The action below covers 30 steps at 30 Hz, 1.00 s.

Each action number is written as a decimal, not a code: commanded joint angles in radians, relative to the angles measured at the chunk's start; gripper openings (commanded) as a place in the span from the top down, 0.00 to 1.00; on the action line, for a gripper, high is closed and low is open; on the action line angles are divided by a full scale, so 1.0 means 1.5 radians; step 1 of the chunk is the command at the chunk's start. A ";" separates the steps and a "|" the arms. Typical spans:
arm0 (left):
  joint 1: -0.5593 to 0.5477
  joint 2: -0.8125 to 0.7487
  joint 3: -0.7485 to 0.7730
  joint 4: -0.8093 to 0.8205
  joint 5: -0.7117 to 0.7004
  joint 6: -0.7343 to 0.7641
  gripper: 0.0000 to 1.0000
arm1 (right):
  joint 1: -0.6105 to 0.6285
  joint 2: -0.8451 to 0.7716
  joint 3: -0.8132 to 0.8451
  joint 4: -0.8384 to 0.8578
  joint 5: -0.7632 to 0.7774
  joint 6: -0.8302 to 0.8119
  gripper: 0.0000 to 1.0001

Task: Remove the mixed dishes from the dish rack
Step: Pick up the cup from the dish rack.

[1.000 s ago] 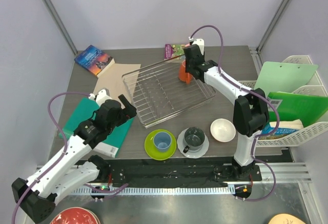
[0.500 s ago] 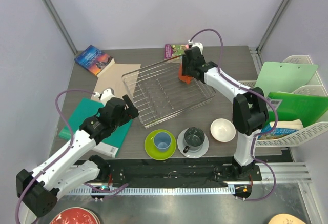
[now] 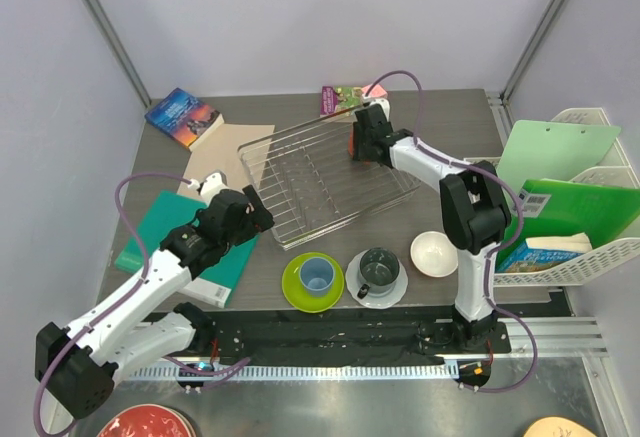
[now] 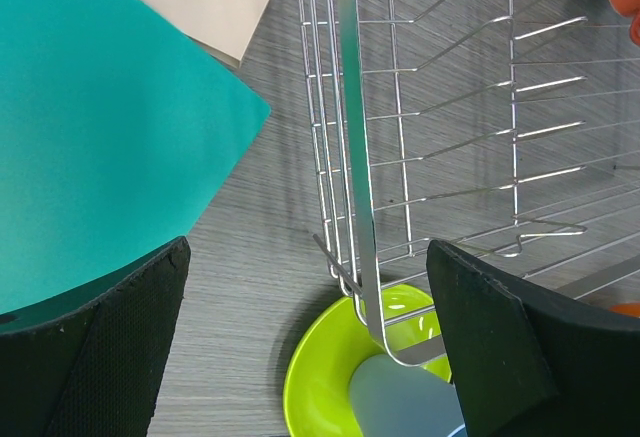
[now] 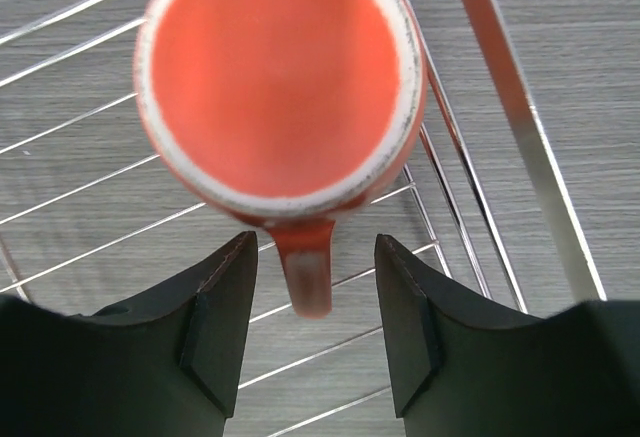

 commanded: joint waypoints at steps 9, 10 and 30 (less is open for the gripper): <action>-0.001 0.000 -0.011 0.019 0.000 -0.016 0.00 | -0.003 0.007 -0.012 0.057 0.004 0.010 0.71; -0.001 0.000 -0.011 0.019 0.000 -0.016 0.00 | -0.003 0.005 -0.015 0.058 0.004 0.010 0.73; -0.001 -0.001 0.013 0.019 -0.025 -0.017 0.00 | 0.031 -0.304 -0.088 0.111 -0.062 0.066 0.99</action>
